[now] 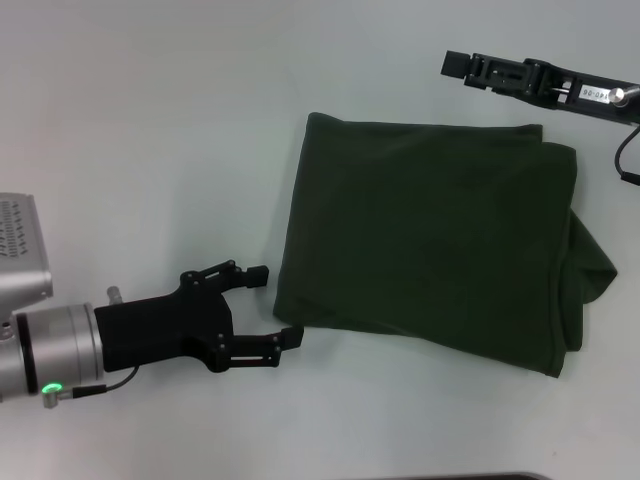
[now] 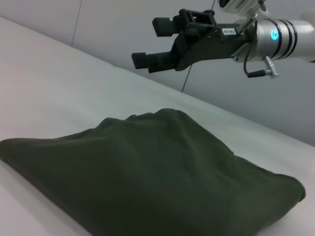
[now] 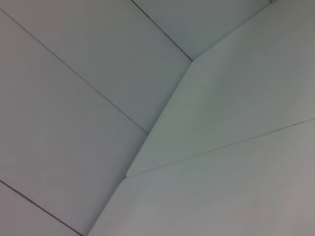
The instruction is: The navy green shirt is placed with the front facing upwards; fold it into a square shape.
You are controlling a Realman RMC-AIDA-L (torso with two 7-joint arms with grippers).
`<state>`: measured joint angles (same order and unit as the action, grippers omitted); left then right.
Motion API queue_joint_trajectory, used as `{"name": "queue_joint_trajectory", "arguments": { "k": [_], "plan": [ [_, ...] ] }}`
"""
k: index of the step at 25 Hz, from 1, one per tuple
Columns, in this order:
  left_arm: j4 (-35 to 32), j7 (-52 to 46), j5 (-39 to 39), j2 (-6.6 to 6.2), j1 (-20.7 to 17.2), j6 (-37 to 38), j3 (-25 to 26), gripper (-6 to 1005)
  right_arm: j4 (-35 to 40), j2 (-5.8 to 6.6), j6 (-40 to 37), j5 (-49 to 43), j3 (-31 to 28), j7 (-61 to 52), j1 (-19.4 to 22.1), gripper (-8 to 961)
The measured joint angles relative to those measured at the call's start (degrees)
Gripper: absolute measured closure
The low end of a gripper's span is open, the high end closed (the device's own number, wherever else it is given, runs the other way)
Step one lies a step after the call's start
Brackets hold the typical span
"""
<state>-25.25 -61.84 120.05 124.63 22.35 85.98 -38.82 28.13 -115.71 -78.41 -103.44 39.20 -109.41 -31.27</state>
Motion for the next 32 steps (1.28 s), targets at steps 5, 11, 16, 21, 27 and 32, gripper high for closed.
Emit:
{"name": "queue_joint_trajectory", "arguments": {
  "k": [5, 11, 16, 21, 27, 32],
  "plan": [
    [0.8, 0.5, -0.3, 0.03, 0.6, -0.1, -0.1, 52, 0.0, -0.12, -0.1, 0.0, 0.0, -0.1, 0.1, 128],
    [3.3, 1.7, -0.3, 0.02, 2.3, -2.1, -0.2, 53, 0.0, -0.13, -0.3, 0.0, 0.0, -0.3, -0.2, 128],
    [4.2, 1.9, -0.4, 0.02, 3.2, -3.1, -0.1, 52, 0.0, -0.13, -0.3, 0.0, 0.0, -0.3, -0.3, 127],
    [4.8, 1.9, -0.4, 0.0, 3.7, -4.0, -0.1, 53, 0.0, -0.12, -0.4, 0.0, 0.0, -0.3, -0.3, 128],
    [4.8, 1.9, -0.4, -0.01, 3.8, -4.7, -0.2, 67, 0.0, -0.12, -0.4, 0.0, 0.0, -0.3, -0.4, 127],
    [4.5, 1.6, -0.4, -0.15, 4.1, -5.1, -0.2, 165, 0.0, -0.13, -0.4, 0.0, -0.2, -0.3, -0.4, 128]
  ]
}}
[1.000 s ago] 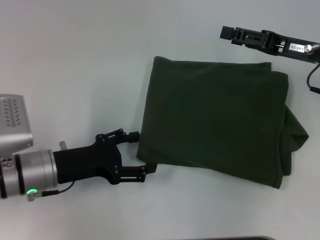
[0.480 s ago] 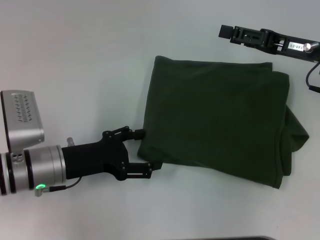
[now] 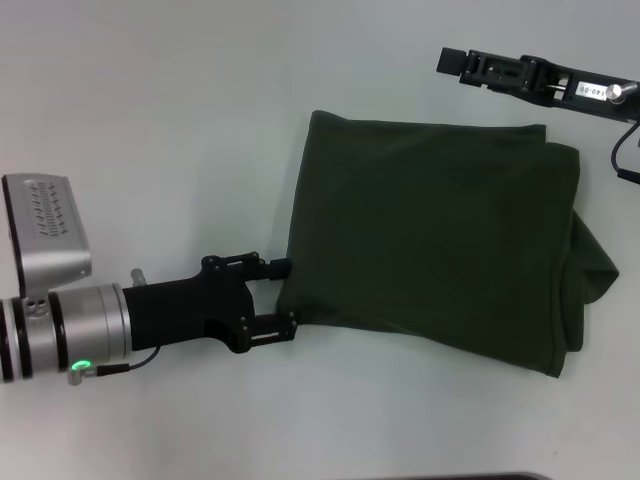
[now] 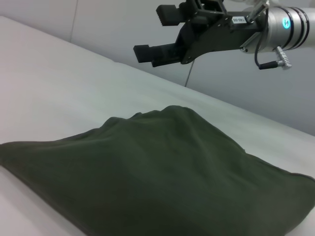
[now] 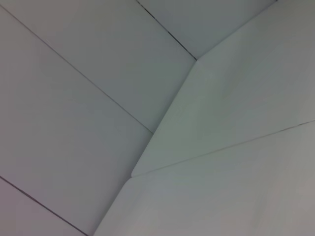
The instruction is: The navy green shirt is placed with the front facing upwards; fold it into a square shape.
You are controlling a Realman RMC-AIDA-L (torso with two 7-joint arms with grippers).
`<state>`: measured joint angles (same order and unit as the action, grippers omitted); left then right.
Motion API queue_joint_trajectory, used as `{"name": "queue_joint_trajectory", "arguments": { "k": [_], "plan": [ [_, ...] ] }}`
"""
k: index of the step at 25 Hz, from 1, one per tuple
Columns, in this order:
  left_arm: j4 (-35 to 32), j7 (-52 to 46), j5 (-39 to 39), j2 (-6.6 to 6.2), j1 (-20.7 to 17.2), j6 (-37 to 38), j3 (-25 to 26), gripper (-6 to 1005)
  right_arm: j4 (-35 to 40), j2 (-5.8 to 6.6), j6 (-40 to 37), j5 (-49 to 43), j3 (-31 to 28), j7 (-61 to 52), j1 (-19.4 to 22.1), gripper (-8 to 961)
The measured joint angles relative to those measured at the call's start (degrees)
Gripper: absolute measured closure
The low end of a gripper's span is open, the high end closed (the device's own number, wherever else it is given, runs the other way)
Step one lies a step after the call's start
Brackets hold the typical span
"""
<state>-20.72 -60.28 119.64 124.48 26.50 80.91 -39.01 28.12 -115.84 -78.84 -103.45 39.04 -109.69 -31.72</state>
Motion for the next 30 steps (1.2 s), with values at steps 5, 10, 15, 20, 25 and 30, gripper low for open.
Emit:
{"name": "queue_joint_trajectory", "arguments": {
  "k": [5, 10, 15, 20, 25, 30],
  "plan": [
    [0.1, -0.1, 0.0, -0.03, 0.3, -1.2, 0.0, 324, 0.0, 0.0, 0.0, 0.0, -0.4, 0.0, 0.0, 128],
    [0.1, -0.1, 0.0, -0.03, 0.4, -1.3, 0.3, 525, 0.0, 0.0, 0.0, 0.0, -0.5, 0.0, -0.1, 128],
    [-0.1, -0.1, -1.5, -0.07, 0.3, -1.9, 0.8, 731, 0.0, 0.0, 0.0, 0.0, -0.5, 0.0, -0.1, 127],
    [-0.2, -0.2, -2.1, -0.11, 0.1, -2.1, 0.8, 903, 0.0, 0.0, 0.2, 0.0, -0.5, 0.1, -0.2, 127],
    [-0.3, -0.2, -2.2, -0.17, -0.3, -2.5, 0.9, 914, 0.0, 0.0, 0.4, 0.0, -0.4, 0.3, -0.5, 127],
    [-1.6, -0.3, -2.2, -0.21, -1.8, -2.4, 1.5, 925, 0.0, 0.0, 1.0, -0.1, -0.1, 0.4, -0.9, 128]
  ]
}}
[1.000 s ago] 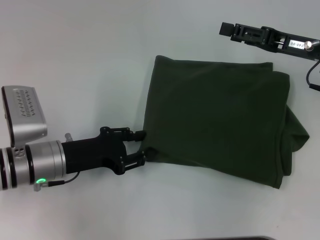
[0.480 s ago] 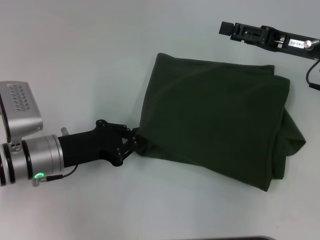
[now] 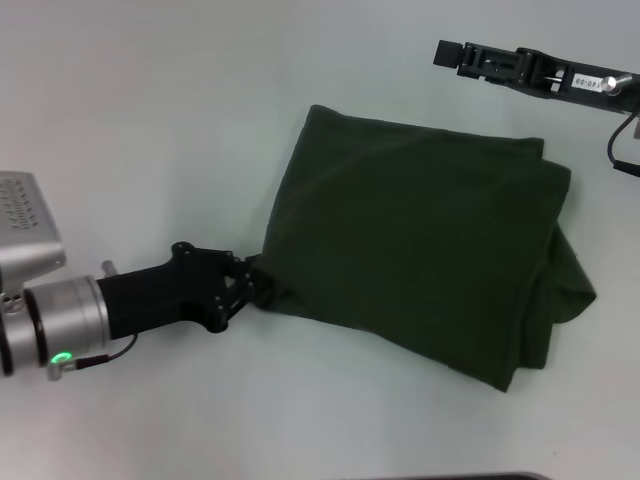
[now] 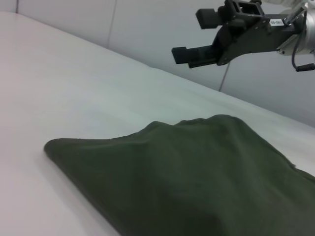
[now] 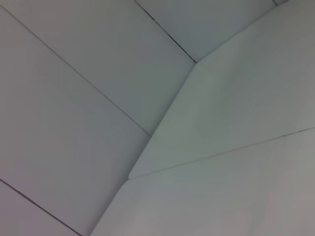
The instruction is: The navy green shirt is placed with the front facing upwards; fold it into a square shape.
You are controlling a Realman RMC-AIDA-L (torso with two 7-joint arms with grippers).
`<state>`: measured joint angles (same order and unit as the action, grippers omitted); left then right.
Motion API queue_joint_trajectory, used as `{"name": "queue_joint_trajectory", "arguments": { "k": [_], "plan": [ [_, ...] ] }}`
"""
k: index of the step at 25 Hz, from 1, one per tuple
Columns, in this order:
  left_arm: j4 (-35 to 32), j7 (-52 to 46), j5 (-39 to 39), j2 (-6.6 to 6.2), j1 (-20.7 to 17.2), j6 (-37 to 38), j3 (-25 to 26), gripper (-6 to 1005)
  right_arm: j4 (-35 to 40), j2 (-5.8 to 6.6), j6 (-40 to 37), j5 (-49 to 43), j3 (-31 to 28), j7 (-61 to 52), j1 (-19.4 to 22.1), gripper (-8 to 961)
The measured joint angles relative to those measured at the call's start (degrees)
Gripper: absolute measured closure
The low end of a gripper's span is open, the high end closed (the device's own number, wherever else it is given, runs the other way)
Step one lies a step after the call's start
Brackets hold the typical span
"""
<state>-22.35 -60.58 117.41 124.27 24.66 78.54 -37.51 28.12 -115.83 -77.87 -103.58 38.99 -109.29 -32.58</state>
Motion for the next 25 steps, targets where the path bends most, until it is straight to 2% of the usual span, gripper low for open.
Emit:
{"name": "queue_joint_trajectory", "arguments": {
  "k": [12, 17, 25],
  "plan": [
    [-5.8, -2.3, 0.0, -0.07, -4.3, 5.1, 1.5, 925, 0.0, 0.04, 0.3, -0.5, 1.8, -0.4, -0.9, 127],
    [-6.8, -3.4, 0.0, -0.04, -5.0, 5.7, 1.5, 925, -0.4, 0.6, 0.3, -0.6, 4.0, -1.9, -0.9, 128],
    [-11.2, -5.6, 0.0, 0.12, -8.6, 7.8, 1.6, 925, -0.1, 1.49, 0.2, -1.9, 7.7, -6.7, -0.7, 128]
  ]
}}
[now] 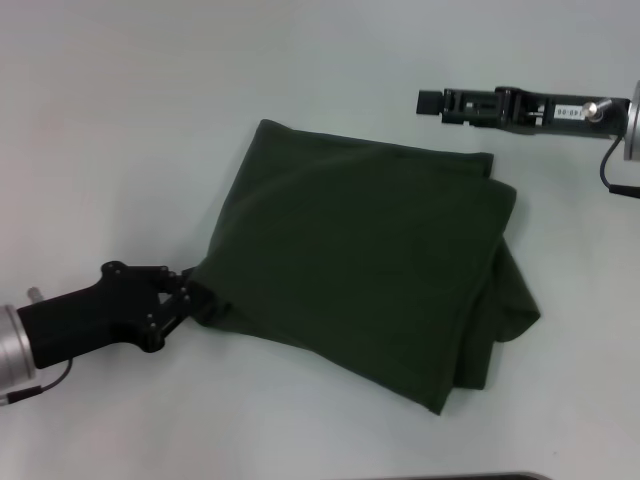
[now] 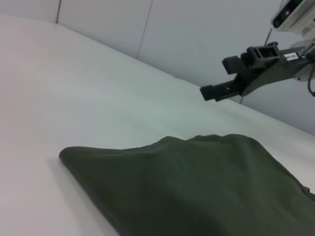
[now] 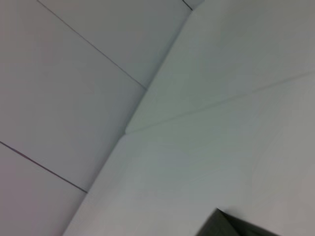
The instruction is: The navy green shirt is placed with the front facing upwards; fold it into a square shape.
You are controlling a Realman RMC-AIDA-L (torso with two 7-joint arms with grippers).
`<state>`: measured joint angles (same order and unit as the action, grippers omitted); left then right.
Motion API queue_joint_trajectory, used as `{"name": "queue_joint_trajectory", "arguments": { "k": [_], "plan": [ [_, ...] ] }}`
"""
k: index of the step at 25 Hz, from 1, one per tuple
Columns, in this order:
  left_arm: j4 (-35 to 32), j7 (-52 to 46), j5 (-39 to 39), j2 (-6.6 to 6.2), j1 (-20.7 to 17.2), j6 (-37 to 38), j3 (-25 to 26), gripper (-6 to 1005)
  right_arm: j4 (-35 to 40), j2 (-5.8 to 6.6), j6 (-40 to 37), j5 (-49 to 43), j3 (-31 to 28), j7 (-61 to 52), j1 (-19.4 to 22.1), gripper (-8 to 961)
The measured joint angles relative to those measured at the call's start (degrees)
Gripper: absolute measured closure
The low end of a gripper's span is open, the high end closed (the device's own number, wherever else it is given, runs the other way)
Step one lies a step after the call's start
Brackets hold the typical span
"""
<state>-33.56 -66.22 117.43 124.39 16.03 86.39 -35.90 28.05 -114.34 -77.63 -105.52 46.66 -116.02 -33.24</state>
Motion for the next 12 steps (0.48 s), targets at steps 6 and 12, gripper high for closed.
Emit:
{"name": "queue_joint_trajectory", "arguments": {
  "k": [6, 12],
  "plan": [
    [-1.2, -1.0, 0.3, 0.02, -1.6, 0.2, 2.1, 925, 0.1, 1.17, -0.9, -3.8, -0.1, -4.9, 0.0, 127],
    [-1.6, -1.1, 0.4, -0.02, -2.4, 0.8, 3.4, 925, 0.2, 2.69, -3.1, -6.7, -0.2, -9.2, 0.5, 127]
  ]
}}
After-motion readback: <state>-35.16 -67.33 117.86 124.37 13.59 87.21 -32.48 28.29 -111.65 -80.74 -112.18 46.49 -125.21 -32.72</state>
